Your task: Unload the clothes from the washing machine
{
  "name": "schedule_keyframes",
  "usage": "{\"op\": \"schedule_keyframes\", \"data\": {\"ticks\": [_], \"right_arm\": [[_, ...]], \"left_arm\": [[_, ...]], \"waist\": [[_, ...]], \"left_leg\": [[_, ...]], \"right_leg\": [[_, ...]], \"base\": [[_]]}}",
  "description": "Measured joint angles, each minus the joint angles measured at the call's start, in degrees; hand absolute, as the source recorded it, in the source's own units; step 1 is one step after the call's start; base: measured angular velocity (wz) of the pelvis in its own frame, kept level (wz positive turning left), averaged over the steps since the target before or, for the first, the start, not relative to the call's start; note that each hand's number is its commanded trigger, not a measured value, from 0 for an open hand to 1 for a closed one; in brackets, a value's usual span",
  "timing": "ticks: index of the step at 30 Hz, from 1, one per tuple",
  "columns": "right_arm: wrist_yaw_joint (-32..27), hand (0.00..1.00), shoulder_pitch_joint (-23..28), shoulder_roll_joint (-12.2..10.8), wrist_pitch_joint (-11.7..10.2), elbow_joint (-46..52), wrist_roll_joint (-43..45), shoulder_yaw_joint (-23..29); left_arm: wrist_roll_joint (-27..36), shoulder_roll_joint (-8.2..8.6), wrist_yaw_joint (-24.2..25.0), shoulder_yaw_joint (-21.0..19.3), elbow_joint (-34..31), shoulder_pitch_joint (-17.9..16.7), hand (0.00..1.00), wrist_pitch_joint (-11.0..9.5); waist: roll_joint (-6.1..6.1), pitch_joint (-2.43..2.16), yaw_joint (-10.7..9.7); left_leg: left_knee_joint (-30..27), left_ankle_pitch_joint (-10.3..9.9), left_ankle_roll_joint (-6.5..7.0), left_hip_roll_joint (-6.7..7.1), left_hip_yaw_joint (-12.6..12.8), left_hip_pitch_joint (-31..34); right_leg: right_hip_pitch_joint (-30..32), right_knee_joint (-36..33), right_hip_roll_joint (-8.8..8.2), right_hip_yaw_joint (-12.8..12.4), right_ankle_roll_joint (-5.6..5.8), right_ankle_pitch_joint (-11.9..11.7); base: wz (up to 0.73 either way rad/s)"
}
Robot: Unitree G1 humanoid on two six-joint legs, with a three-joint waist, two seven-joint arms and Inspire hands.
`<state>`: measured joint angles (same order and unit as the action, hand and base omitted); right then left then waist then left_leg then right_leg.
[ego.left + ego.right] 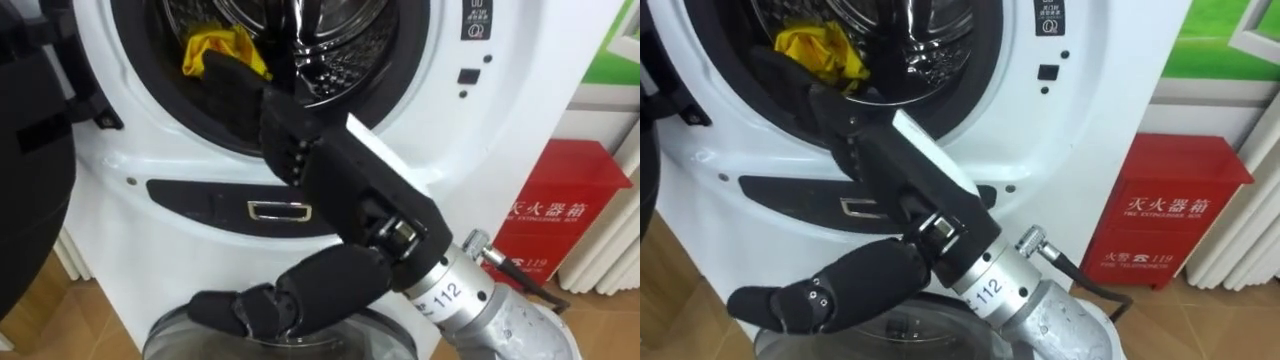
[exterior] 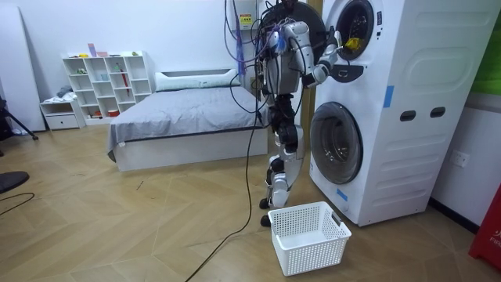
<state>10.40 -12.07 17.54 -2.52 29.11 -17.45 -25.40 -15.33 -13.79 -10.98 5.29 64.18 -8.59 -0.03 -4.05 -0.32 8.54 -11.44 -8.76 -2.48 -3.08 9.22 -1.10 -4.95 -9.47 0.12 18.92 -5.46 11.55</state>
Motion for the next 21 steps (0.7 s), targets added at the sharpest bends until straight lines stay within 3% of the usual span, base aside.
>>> {"op": "schedule_keyframes", "data": {"ticks": [8, 10, 16, 19, 21], "right_arm": [[-5.0, 0.0, -5.4, 1.0, 0.1, -1.5, 4.4, 2.4], [-6.7, 0.0, -8.6, 0.9, 0.1, -1.9, 4.5, 3.2], [-11.2, 0.0, -17.5, 0.8, 0.1, -6.3, 6.5, 3.2], [-12.4, 0.0, -19.0, 0.8, 0.1, -7.9, 7.4, 3.2], [-12.5, 0.0, -19.2, 0.8, 0.2, -8.8, 7.8, 3.2]], "left_arm": [[-0.4, 0.13, -0.1, -1.3, -0.1, -1.5, 0.0, 0.1], [-0.5, 0.27, -0.1, -2.2, -0.1, -1.8, 0.0, 0.5], [-0.5, 0.26, 0.0, -3.0, -0.1, -1.2, 0.0, 1.4], [-0.6, 0.26, 0.0, -3.9, -0.1, -1.0, 0.0, 1.9], [-0.6, 0.29, 0.0, -4.0, -0.1, -1.0, 0.0, 2.5]], "waist": [[-1.17, 0.13, 1.6], [-1.76, 0.43, 1.7], [-2.76, 0.57, 2.9], [-3.73, 0.92, 3.0], [-3.99, 0.9, 3.0]], "left_leg": [[0.3, 0.0, 0.0, 0.17, -0.1, -0.6], [0.3, 0.0, 0.0, 0.29, -0.5, -0.5], [1.0, 0.0, 0.03, 0.78, -1.7, -0.5], [1.1, 0.0, 0.02, 0.78, -2.3, -0.5], [1.1, 0.0, 0.02, 0.78, -2.7, -0.4]], "right_leg": [[-0.9, 0.8, 0.0, 0.3, 0.16, 0.1], [-0.9, 1.0, -0.04, 0.7, 0.25, 0.2], [-1.2, 0.9, -0.33, 1.7, 0.61, 0.4], [-1.4, 0.8, -0.33, 2.5, 0.65, 0.4], [-1.5, 0.7, -0.33, 2.8, 0.67, 0.4]], "base": [[0.03], [0.09], [0.08], [0.12], [0.14]]}}
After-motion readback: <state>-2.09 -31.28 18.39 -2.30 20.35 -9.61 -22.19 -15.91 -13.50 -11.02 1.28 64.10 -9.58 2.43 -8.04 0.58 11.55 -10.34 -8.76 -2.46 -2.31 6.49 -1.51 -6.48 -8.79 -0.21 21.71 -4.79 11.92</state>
